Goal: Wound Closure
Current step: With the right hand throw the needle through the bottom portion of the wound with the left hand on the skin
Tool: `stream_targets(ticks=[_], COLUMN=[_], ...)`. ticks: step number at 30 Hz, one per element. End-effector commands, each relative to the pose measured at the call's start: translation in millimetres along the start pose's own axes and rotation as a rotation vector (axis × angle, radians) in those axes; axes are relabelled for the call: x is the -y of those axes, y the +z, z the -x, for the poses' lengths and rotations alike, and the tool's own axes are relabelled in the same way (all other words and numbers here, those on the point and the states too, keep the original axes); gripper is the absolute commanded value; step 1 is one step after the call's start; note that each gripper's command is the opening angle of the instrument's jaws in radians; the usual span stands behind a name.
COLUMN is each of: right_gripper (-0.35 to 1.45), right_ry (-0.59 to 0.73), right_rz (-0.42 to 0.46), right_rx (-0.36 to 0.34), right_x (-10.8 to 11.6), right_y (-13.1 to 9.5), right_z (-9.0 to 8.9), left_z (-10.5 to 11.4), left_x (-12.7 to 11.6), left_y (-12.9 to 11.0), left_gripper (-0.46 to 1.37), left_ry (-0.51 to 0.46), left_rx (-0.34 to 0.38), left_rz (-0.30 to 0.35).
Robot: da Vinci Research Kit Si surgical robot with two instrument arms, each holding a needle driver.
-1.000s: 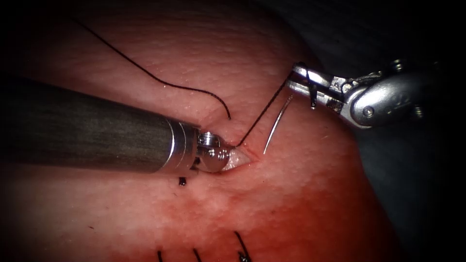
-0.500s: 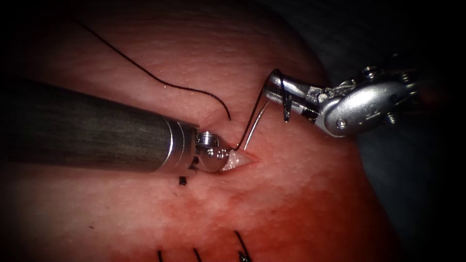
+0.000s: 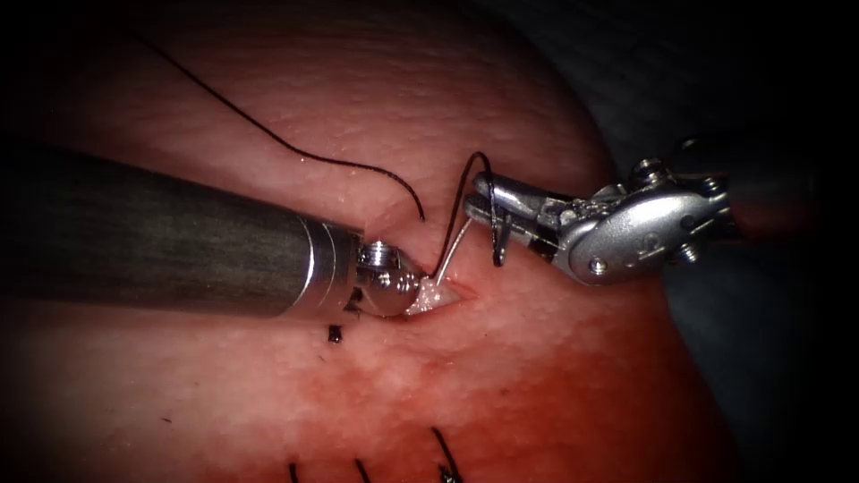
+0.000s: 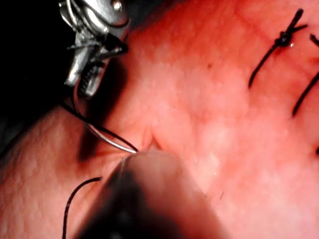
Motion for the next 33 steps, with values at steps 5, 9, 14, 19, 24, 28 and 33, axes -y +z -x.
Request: stream_targets(ticks=[5,9,14,19,24,28,33], right_gripper=[-0.35,-0.35,-0.35,-0.35,-0.35,-0.35,-0.35], right_ry=[-0.014,-0.024,-0.046,-0.036,-0.014,0.002,0.012], right_rz=[0.011,0.012,0.015,0.011,0.008,0.007,0.005], right_rx=[0.004,0.007,0.009,0.014,0.015,0.021,0.024], right_x=[1.3,2.4,4.1,5.4,5.4,4.2,3.0], right_y=[-0.1,-0.5,-0.8,-1.2,-1.2,-1.0,-1.0], right_z=[0.2,0.4,0.6,1.3,1.7,1.8,1.8], left_z=[0.0,0.0,-0.2,-0.7,-1.3,-1.9,-2.4], left_x=[0.2,0.1,-0.3,-1.2,-1.5,-1.0,-0.7], left_y=[-0.2,-0.5,-1.0,-1.8,-2.8,-4.8,-7.4], left_gripper=[0.96,0.96,0.96,0.94,0.85,0.23,-0.04], left_ry=[0.0,0.0,-0.002,-0.007,-0.014,-0.028,-0.014], left_rx=[-0.008,-0.011,-0.017,-0.027,-0.051,-0.157,-0.254], left_rz=[-0.002,-0.001,0.001,0.007,0.003,-0.043,-0.163])
